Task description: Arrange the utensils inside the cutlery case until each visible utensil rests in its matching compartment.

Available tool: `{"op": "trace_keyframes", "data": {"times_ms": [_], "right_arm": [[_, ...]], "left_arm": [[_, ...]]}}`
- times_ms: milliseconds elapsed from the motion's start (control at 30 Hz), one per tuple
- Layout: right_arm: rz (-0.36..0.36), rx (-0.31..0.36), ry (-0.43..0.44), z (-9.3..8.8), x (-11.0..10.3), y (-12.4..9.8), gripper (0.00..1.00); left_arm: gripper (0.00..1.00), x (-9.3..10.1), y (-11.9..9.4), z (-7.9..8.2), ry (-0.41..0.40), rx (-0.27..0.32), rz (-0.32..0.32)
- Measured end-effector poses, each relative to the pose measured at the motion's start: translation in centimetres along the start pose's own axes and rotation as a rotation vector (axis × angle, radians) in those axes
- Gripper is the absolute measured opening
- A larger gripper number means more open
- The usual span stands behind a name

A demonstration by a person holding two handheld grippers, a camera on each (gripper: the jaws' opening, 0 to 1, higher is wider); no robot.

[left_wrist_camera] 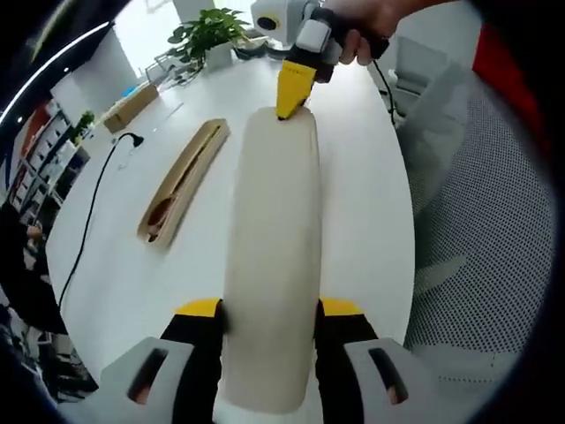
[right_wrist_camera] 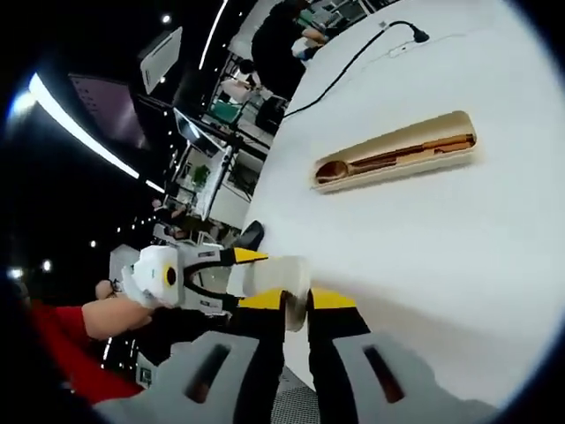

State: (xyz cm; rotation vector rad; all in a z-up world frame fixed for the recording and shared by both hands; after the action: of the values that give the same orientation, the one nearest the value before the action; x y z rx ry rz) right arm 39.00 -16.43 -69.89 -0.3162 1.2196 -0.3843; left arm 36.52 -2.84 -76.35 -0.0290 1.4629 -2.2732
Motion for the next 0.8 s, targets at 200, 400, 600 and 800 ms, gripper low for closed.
{"op": "trace_keyframes", "data": {"times_ms": [200,400,600,800], "right_arm": [[-0.068,-0.002,-0.056,0.7,-0.2,0.6,0.06],[-0.116,-0.009,-0.071,2.5,-0.7,-0.5,0.07],[-0.18,-0.047,-0.132,5.2,-1.4,-2.1,0.09],[-0.196,-0.054,-0.168,6.9,-1.4,-2.0,0.1]], "left_arm": [[0.41,-2.4,-0.7,0.3,0.072,-0.012,0.066],[0.41,-3.9,-1.2,1.9,0.075,0.001,0.042],[0.41,-5.1,-2.6,4.1,-0.005,0.052,-0.041],[0.41,-7.8,-4.0,5.1,0.062,0.031,-0.041]]}}
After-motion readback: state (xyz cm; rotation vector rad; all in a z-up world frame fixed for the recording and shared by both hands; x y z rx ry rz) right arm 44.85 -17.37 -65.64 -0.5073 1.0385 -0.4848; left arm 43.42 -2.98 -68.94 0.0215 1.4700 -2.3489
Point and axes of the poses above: the point that each gripper's makers call its tool centre point, and the gripper's own axes: y roughly forward along the fingers, x roughly to its right, z roughly out of its top, the point moved 2 cm from there along -y, roughly backward along the fingers, and after that the axes turned 5 degrees about -x, right-handed, at the moved point
